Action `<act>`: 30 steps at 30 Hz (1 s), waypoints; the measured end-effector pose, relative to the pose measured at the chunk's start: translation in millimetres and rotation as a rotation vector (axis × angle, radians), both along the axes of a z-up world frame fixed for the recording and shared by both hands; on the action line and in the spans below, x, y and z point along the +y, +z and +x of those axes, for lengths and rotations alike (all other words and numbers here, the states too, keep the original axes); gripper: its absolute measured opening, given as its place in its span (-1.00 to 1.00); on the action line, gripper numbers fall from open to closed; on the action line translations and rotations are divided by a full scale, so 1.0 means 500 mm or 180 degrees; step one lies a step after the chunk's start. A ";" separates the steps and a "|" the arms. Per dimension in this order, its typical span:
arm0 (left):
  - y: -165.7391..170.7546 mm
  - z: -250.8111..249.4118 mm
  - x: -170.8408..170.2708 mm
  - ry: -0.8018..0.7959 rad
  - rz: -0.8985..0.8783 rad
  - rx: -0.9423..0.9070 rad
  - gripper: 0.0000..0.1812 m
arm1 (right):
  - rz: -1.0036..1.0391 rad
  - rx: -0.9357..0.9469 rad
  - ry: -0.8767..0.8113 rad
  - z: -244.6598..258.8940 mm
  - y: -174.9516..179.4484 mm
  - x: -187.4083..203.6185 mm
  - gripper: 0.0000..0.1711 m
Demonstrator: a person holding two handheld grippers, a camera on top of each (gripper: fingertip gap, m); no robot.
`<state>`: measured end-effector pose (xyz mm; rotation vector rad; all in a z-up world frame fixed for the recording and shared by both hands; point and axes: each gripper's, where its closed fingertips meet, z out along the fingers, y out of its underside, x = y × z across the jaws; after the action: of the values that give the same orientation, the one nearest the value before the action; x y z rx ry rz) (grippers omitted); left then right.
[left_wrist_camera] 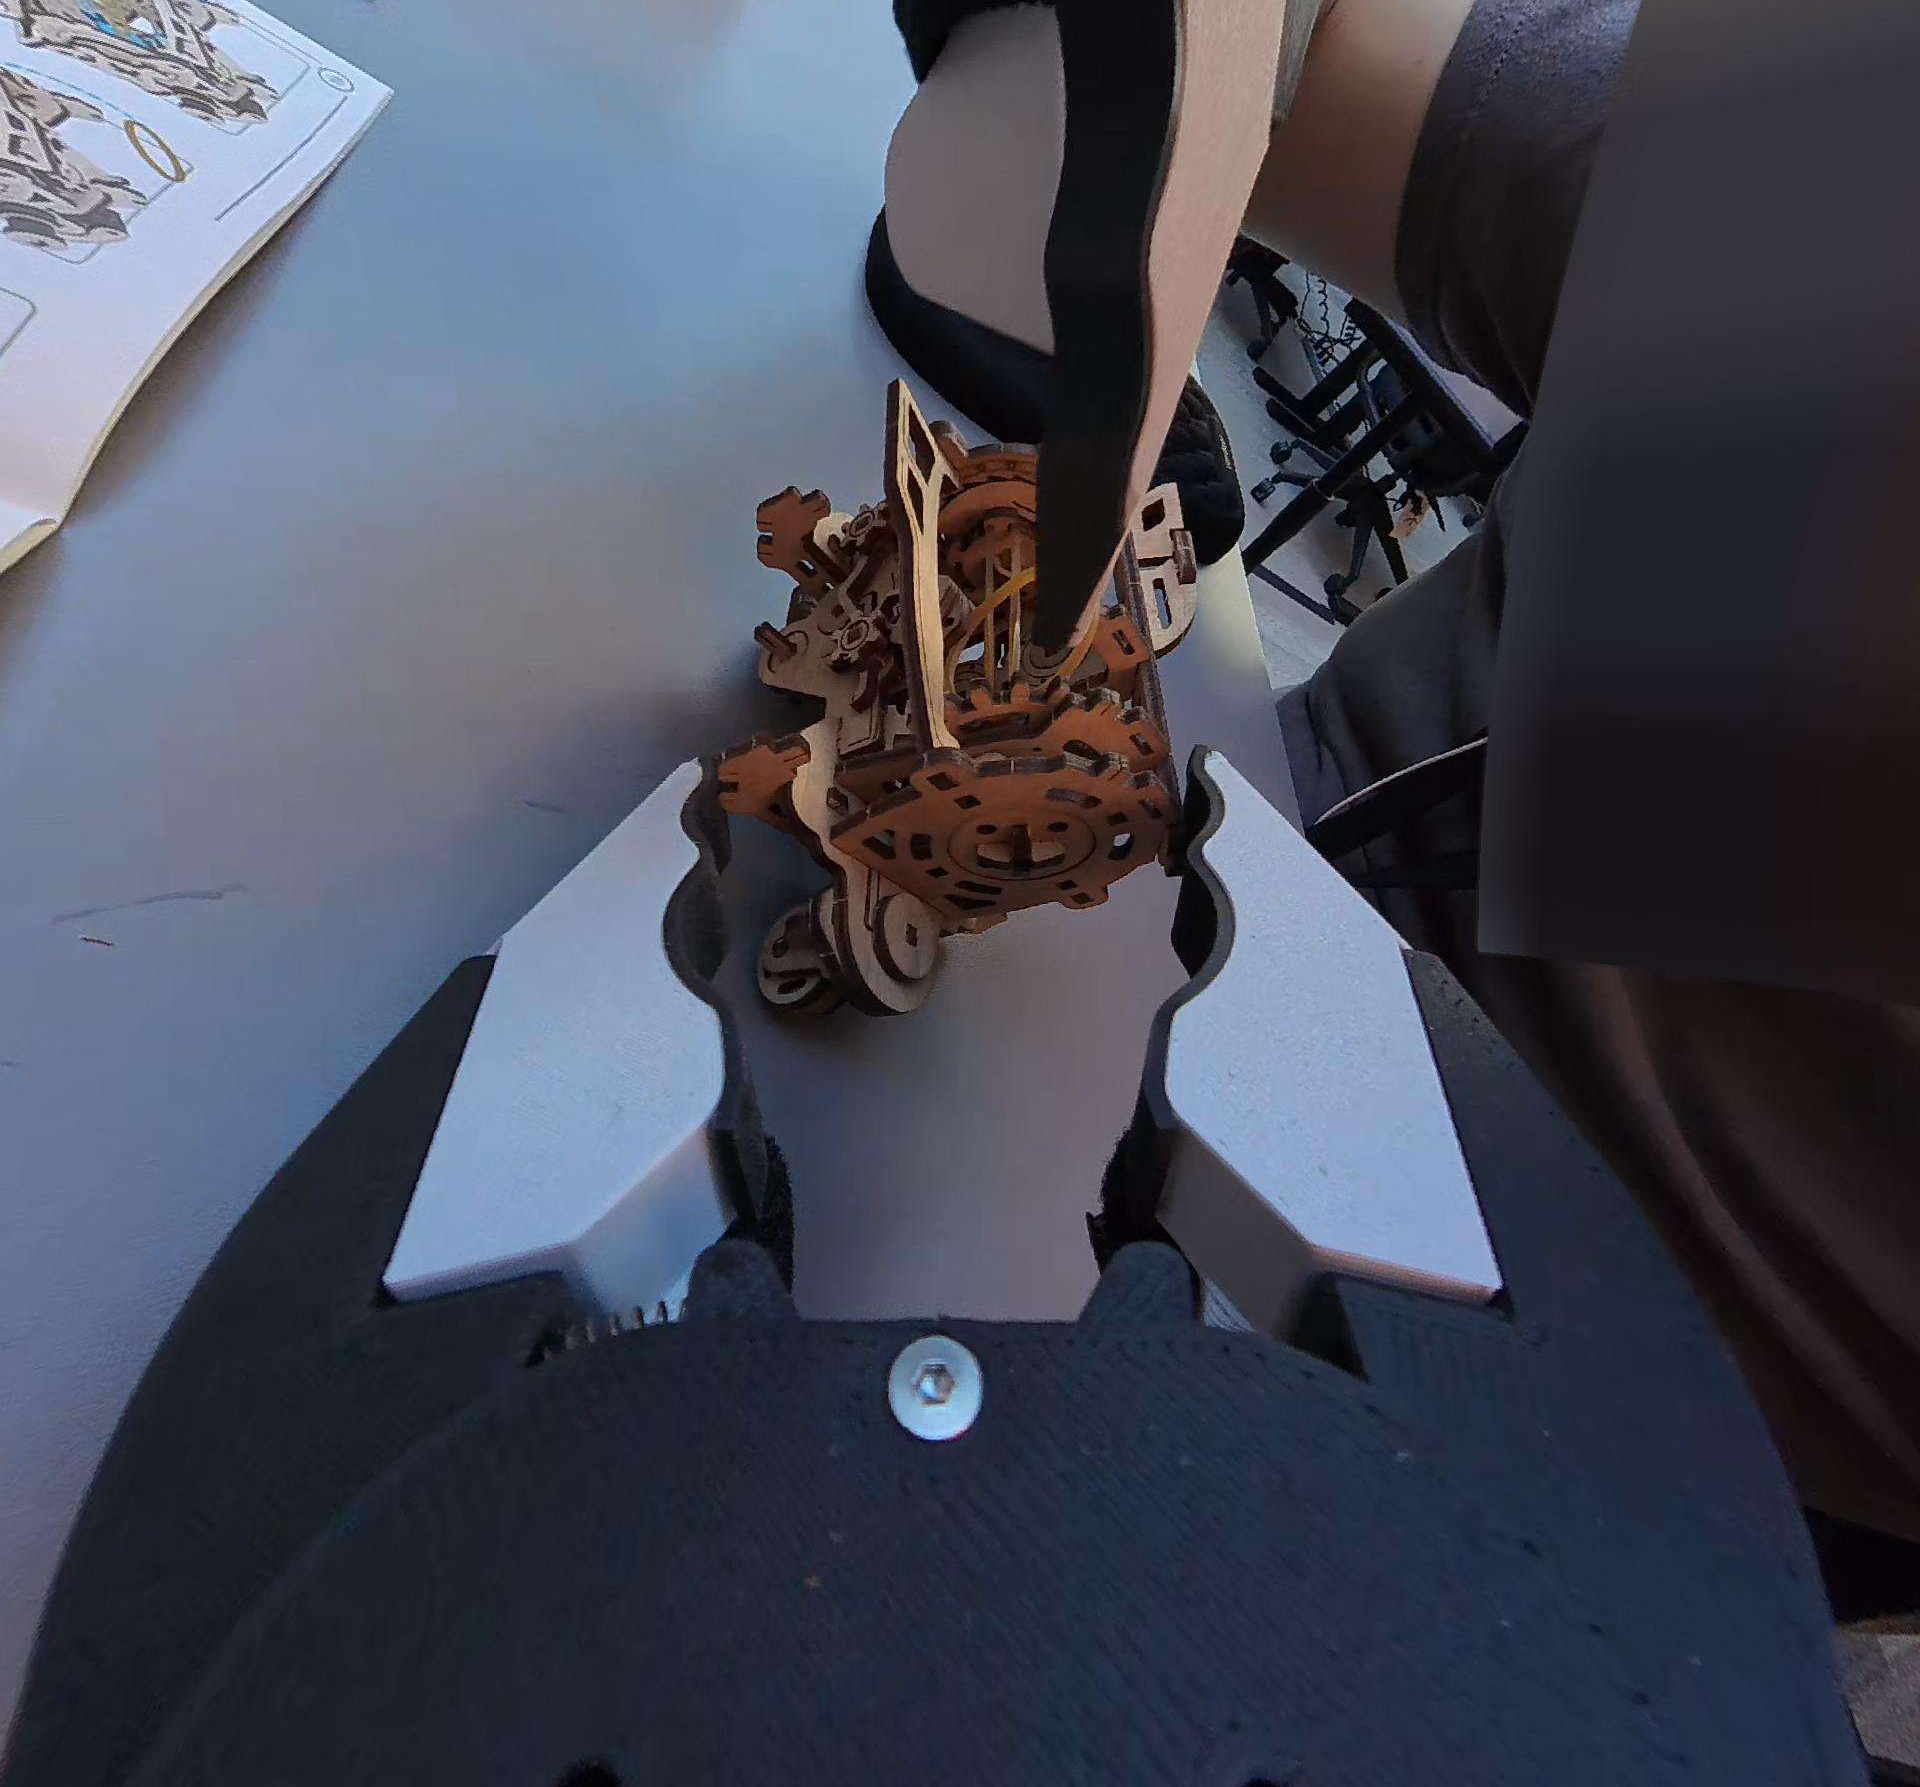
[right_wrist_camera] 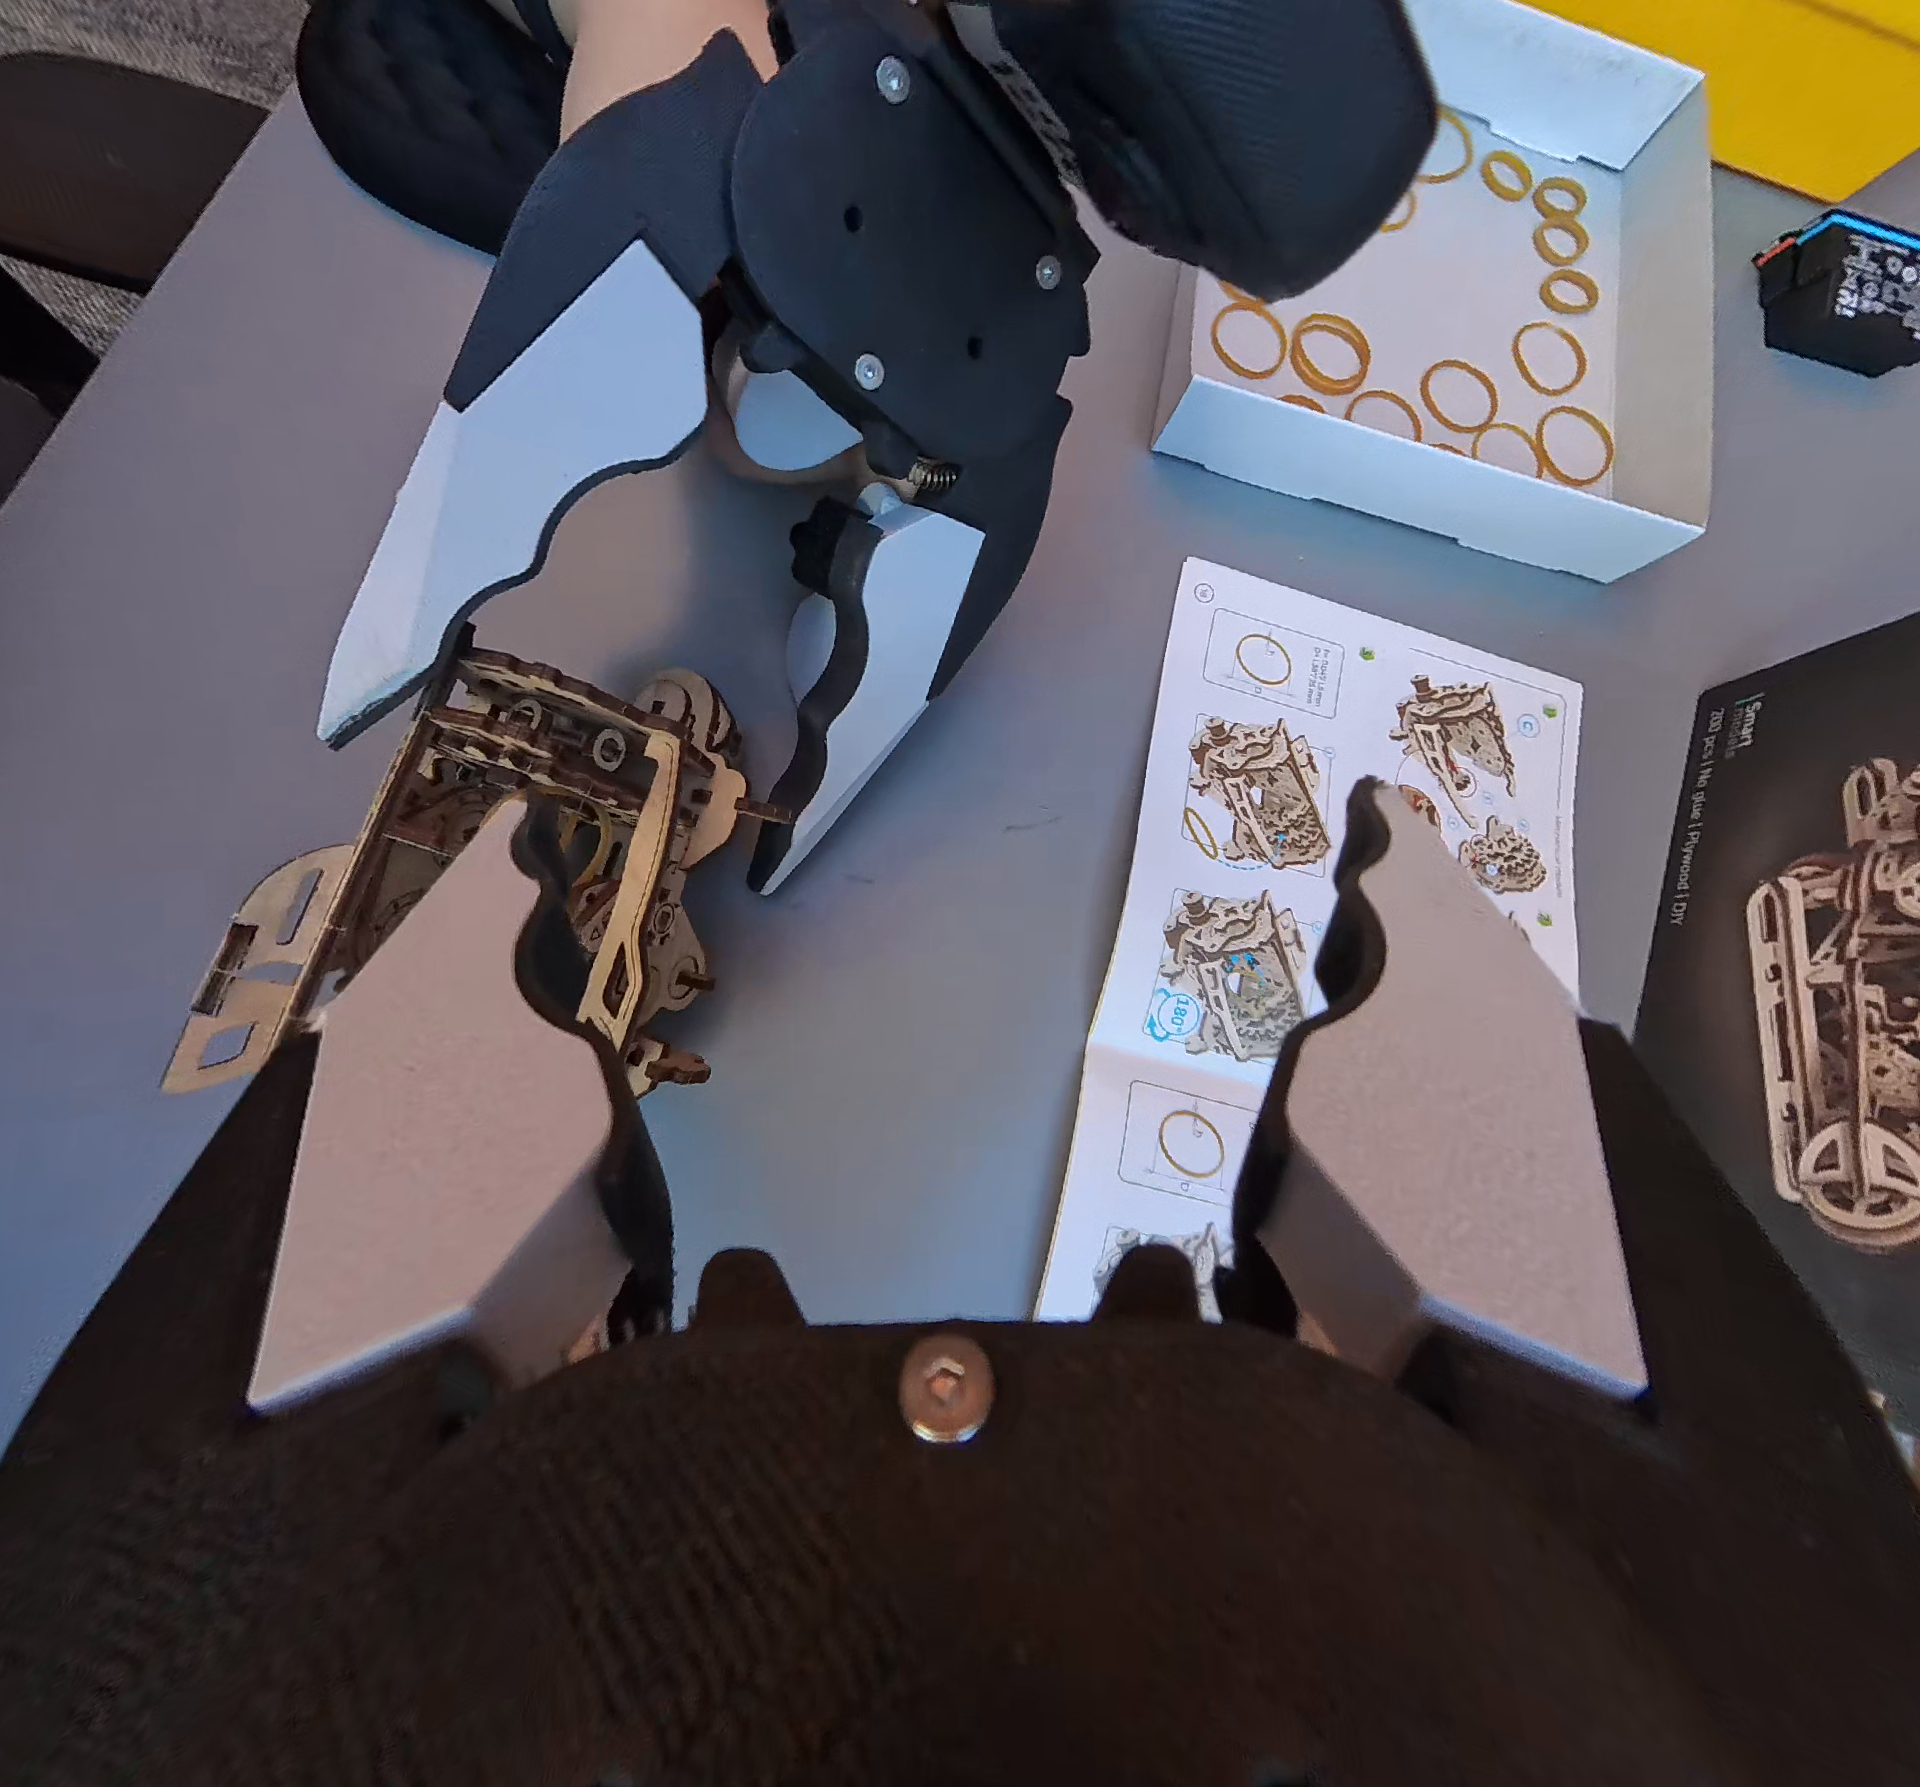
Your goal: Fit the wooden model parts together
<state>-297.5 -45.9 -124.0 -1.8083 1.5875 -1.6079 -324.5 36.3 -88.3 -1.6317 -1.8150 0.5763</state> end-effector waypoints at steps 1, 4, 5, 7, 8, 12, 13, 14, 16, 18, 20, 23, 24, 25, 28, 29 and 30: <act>0.000 0.000 0.000 0.0000 -0.0001 0.0000 -0.05 | 0.0017 -0.0037 0.0021 0.000 -0.005 -0.001 0.68; 0.000 0.000 0.000 0.0001 -0.0015 0.0001 -0.05 | 0.0052 -0.0046 0.0057 -0.005 -0.011 -0.001 0.68; 0.000 0.000 0.001 0.0002 -0.0022 0.0001 -0.05 | 0.0041 -0.0053 0.0070 -0.006 -0.013 -0.003 0.68; 0.000 0.000 0.001 0.0001 -0.0026 0.0001 -0.05 | 0.0053 -0.0038 0.0091 -0.008 -0.013 -0.004 0.68; 0.000 0.000 0.001 0.0001 -0.0026 0.0001 -0.05 | 0.0065 -0.0047 0.0097 -0.008 -0.013 -0.004 0.68; 0.001 0.000 0.001 0.0001 -0.0029 0.0001 -0.05 | 0.0097 -0.0001 0.0028 -0.001 -0.002 0.009 0.66; 0.001 0.000 0.001 0.0001 -0.0031 0.0001 -0.05 | 0.0053 0.0078 0.0018 -0.004 0.006 0.009 0.64; 0.001 0.000 0.001 0.0001 -0.0032 0.0001 -0.05 | 0.0013 0.0145 0.0031 -0.007 0.011 0.006 0.63; 0.001 0.000 0.001 0.0001 -0.0039 0.0002 -0.05 | 0.0045 0.0136 0.0087 -0.008 0.010 0.000 0.63; 0.001 0.000 0.002 0.0002 -0.0049 0.0002 -0.05 | 0.0103 0.0063 0.0147 -0.008 0.002 -0.005 0.63; 0.001 0.000 0.002 0.0002 -0.0054 0.0003 -0.05 | 0.0079 0.0070 0.0168 -0.011 -0.001 -0.009 0.63; 0.001 0.000 0.002 0.0002 -0.0051 0.0002 -0.05 | 0.0090 0.0057 0.0170 -0.012 -0.006 -0.008 0.63; 0.001 0.000 0.002 0.0002 -0.0051 0.0002 -0.05 | 0.0102 0.0035 0.0176 -0.012 -0.008 -0.008 0.63; 0.001 0.000 0.002 0.0002 -0.0051 0.0002 -0.05 | 0.0123 0.0017 0.0177 -0.011 -0.010 -0.008 0.63; 0.001 0.000 0.001 0.0000 -0.0045 0.0001 -0.05 | 0.0139 0.0007 0.0174 -0.012 -0.012 -0.008 0.63; 0.001 0.000 0.001 0.0000 -0.0048 0.0002 -0.05 | 0.0141 0.0006 0.0173 -0.012 -0.012 -0.008 0.63; 0.001 0.000 0.001 0.0000 -0.0050 0.0002 -0.05 | 0.0143 -0.0003 0.0171 -0.011 -0.013 -0.007 0.63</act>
<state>-297.8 -45.2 -123.6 -1.8169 1.5792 -1.6245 -329.9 32.8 -94.7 -1.5579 -1.8640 0.5544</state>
